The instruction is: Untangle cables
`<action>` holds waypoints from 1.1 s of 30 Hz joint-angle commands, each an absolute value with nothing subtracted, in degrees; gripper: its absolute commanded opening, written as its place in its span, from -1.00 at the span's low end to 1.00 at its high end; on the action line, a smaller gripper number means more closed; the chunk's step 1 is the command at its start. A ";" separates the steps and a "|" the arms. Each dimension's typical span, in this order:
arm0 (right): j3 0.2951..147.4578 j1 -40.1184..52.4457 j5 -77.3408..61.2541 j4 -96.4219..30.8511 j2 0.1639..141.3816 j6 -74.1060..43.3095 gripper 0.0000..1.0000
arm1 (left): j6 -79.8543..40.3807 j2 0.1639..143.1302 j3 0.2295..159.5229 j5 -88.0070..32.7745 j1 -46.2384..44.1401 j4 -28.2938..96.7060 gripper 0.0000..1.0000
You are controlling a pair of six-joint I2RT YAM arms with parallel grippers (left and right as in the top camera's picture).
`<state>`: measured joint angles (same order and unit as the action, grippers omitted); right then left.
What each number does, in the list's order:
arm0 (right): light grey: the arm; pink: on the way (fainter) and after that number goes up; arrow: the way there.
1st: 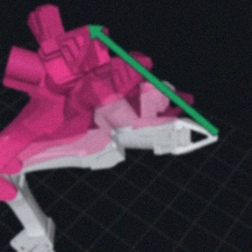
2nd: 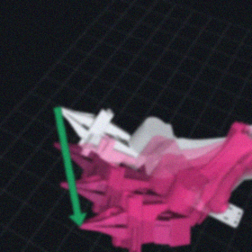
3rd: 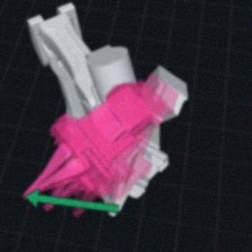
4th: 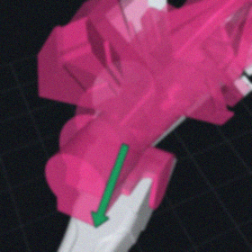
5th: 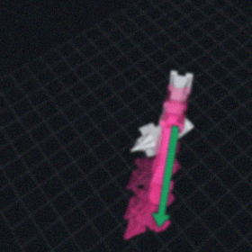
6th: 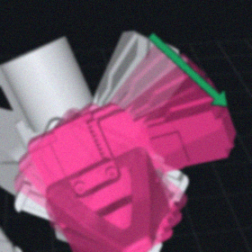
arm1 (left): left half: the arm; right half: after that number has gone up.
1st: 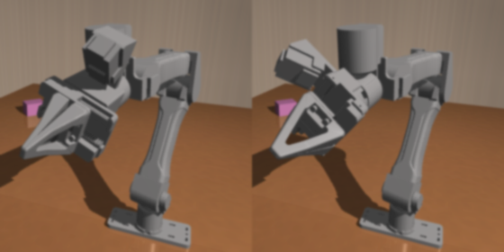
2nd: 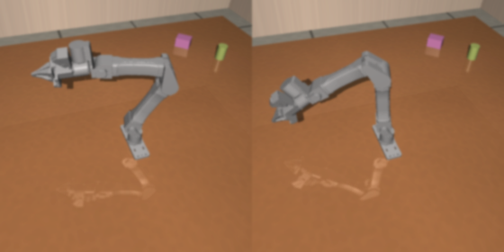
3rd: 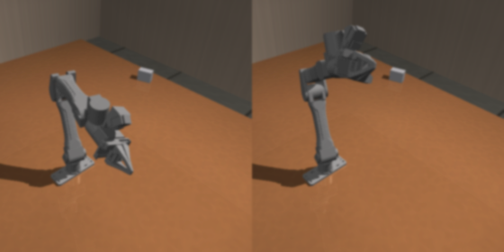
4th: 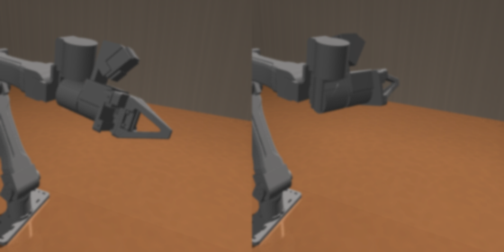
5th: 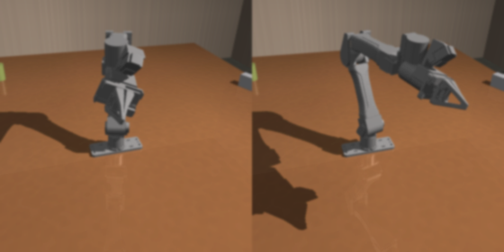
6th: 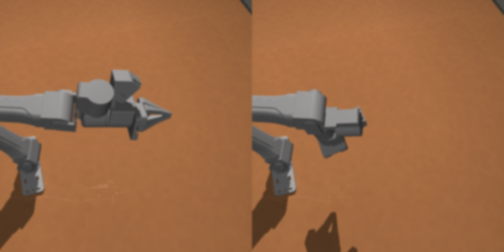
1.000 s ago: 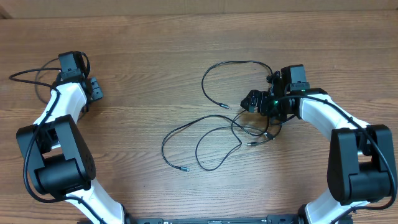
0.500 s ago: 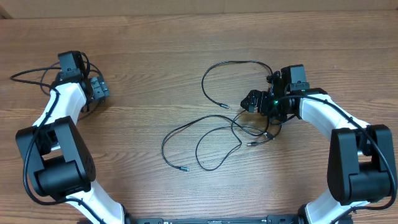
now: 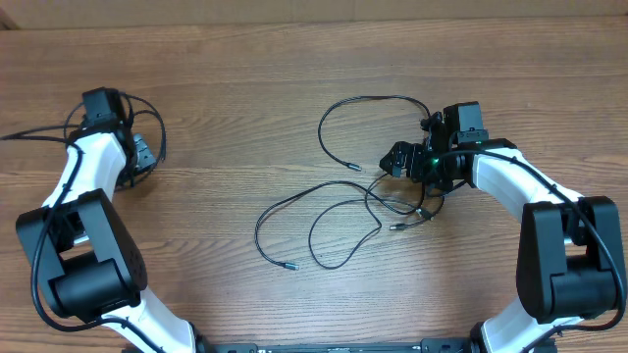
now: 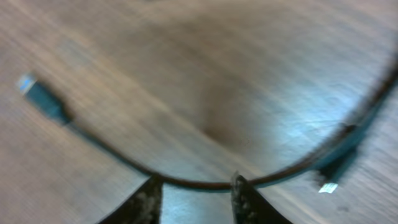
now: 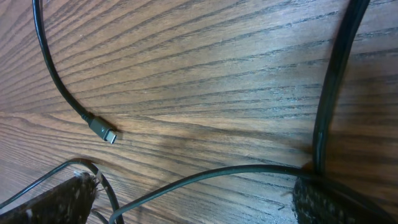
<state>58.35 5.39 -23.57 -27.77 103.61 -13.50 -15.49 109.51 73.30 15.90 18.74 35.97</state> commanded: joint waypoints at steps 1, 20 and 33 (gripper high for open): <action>58.19 5.50 -22.70 -27.51 103.96 -13.52 1.00 | -20.97 108.53 73.84 18.41 21.45 37.76 -0.40; 58.19 5.50 -22.70 -27.53 103.96 -13.52 1.00 | -25.26 108.64 62.92 16.97 28.21 29.65 -0.91; 58.19 5.50 -22.70 -27.53 103.96 -13.52 1.00 | -15.84 105.82 77.10 -1.80 28.10 41.93 -0.02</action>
